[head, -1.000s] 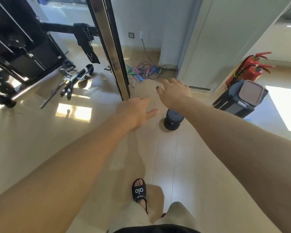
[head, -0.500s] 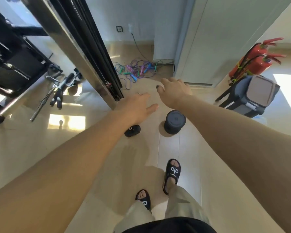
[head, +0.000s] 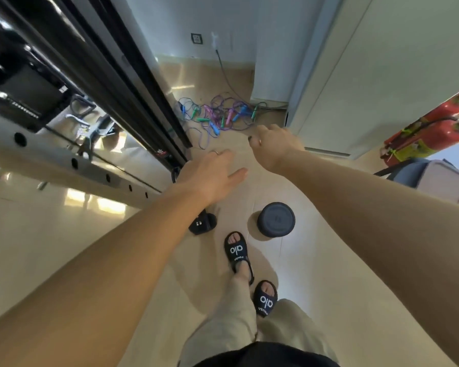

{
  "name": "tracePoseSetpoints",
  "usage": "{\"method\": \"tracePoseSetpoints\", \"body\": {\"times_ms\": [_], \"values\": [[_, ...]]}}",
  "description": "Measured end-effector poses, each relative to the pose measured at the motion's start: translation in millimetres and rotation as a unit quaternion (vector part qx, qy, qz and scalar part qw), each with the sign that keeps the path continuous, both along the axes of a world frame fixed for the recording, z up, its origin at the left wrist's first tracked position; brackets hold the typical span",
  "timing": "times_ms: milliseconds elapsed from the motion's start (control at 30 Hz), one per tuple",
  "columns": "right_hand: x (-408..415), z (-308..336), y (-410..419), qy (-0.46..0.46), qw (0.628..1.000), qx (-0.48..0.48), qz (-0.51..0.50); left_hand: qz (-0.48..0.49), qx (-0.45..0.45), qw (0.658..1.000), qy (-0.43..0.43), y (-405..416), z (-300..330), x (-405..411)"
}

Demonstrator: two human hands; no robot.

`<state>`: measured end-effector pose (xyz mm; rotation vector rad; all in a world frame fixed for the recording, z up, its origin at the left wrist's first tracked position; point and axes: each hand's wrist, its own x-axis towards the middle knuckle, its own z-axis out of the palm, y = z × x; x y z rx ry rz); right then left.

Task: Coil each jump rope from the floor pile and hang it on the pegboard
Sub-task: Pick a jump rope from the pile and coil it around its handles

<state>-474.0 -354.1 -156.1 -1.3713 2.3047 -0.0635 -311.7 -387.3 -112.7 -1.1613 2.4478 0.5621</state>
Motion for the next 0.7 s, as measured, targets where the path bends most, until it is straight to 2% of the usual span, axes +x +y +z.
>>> {"method": "tracePoseSetpoints", "body": {"times_ms": [400,700], "values": [[-106,-31,-115,-0.020,1.000,0.013,-0.012,-0.006,0.040,0.998,-0.040,-125,-40,-117],[-194,-53,-191,-0.018,0.998,0.042,0.049,0.070,0.045,0.996,-0.030,-175,-56,-192]]}}
